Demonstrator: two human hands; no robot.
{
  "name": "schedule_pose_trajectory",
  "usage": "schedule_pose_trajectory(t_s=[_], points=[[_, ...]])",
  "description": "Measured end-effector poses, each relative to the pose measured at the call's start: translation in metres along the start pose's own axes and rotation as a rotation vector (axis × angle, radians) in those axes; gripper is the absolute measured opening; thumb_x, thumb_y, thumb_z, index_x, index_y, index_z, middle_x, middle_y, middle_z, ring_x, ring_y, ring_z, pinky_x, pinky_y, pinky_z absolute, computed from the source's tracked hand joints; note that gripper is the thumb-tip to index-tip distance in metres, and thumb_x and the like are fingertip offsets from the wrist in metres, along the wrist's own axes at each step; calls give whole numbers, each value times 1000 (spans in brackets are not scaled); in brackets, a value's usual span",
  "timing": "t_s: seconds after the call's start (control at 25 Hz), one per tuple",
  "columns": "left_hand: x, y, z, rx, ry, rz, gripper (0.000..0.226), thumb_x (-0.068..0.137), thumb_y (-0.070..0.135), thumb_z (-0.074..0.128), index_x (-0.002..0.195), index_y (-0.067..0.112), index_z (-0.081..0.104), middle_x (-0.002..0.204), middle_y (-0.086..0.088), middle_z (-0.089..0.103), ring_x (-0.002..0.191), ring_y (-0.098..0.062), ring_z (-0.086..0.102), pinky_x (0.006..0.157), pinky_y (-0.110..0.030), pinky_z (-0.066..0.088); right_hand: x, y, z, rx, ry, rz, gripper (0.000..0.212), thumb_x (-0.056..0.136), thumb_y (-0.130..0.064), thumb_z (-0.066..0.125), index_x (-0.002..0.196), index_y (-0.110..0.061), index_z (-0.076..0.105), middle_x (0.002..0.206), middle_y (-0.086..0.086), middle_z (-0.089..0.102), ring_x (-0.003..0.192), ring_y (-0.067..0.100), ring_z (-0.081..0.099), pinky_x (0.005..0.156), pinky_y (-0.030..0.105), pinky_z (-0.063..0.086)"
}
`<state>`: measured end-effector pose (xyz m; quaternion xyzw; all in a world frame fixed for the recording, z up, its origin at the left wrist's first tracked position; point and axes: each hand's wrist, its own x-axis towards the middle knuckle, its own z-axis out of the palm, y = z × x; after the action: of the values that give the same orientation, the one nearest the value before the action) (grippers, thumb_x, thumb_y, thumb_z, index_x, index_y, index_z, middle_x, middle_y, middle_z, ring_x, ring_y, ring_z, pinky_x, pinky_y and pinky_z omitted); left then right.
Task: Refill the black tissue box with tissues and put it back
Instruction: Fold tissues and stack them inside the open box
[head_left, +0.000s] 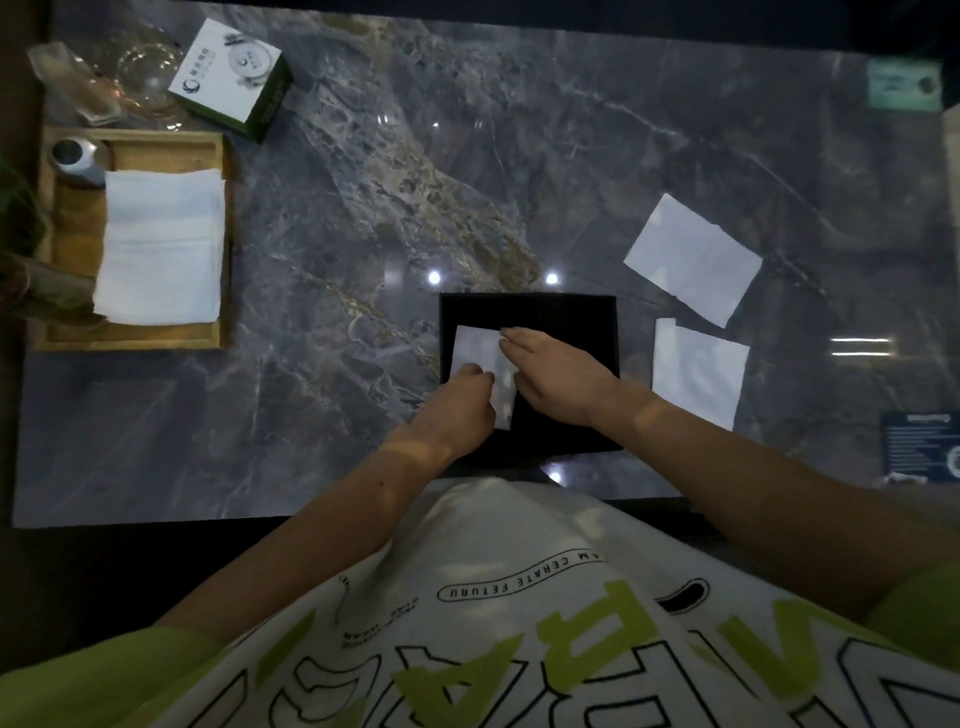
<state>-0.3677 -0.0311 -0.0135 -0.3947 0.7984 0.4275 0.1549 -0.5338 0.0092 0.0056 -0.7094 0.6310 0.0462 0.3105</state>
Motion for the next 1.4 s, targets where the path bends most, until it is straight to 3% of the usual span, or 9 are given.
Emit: schedule_pose_trajectory(t_s=[0.16,0.36,0.52,0.76,0.88,1.08,1.16,1.4], points=[[-5,5,-5,-128,184,147,42,96,14,50,137,7,49,135,-12,54,120,-27,54,101,-38,44,-28,-1,5,201,194,207,54,97,-12,50,148,-3,36,157,13,33,144,25,31,117,31,27],[8,41,-5,-153,234,276,41,95,23,53,135,14,50,131,-6,57,119,-20,55,100,-30,43,-68,18,13,369,440,441,51,97,-14,51,147,-6,39,151,12,41,138,23,40,115,26,28],[24,83,8,-183,268,292,43,93,25,58,134,17,50,127,-5,56,112,-17,57,94,-26,47,-103,56,19,438,546,449,49,96,-11,53,143,-5,43,140,13,50,128,23,48,107,23,33],[44,150,45,-229,335,198,45,87,24,66,130,15,53,122,-4,59,110,-15,58,91,-21,44,-132,138,22,477,508,421,49,94,-12,55,142,-8,44,143,12,49,131,26,46,108,27,31],[60,181,66,-300,309,114,51,84,24,68,131,14,51,125,-4,58,112,-15,56,96,-28,47,-142,175,19,487,467,409,48,96,-18,54,143,-11,44,145,10,49,132,27,46,110,34,34],[83,217,100,-482,309,-111,62,78,26,79,131,14,49,109,10,52,96,-4,53,74,-5,38,-145,213,14,475,363,407,47,98,-24,52,144,-20,41,148,6,46,132,27,47,112,42,36],[92,223,115,-543,310,-204,64,76,26,81,128,12,48,109,7,51,99,-11,56,76,-13,42,-143,226,12,458,320,405,47,98,-22,53,143,-19,42,146,7,48,131,28,48,112,43,39],[114,224,135,-423,348,-404,68,71,26,84,124,9,46,125,-13,49,113,-26,54,97,-39,49,-130,251,9,390,206,363,49,96,-23,56,142,-12,44,141,12,49,127,31,50,107,41,42]])
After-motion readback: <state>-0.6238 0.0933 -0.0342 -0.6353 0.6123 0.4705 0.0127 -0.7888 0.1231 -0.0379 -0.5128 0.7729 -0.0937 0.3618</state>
